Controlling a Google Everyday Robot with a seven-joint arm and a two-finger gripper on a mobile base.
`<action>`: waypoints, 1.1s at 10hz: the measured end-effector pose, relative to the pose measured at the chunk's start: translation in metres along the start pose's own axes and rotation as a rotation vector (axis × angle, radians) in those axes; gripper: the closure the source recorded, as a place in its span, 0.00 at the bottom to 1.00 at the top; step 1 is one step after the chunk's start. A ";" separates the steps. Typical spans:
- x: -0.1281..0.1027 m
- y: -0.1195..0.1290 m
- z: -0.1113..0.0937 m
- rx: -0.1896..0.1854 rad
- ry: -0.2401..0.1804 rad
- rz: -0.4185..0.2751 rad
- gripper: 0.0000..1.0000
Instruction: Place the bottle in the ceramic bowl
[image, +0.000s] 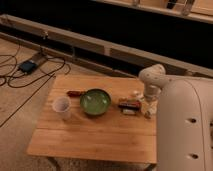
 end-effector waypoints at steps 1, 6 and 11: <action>-0.001 -0.002 0.003 0.000 -0.014 0.008 0.20; -0.004 -0.005 0.012 0.000 -0.061 0.036 0.47; 0.009 -0.007 0.006 -0.010 -0.064 0.066 0.95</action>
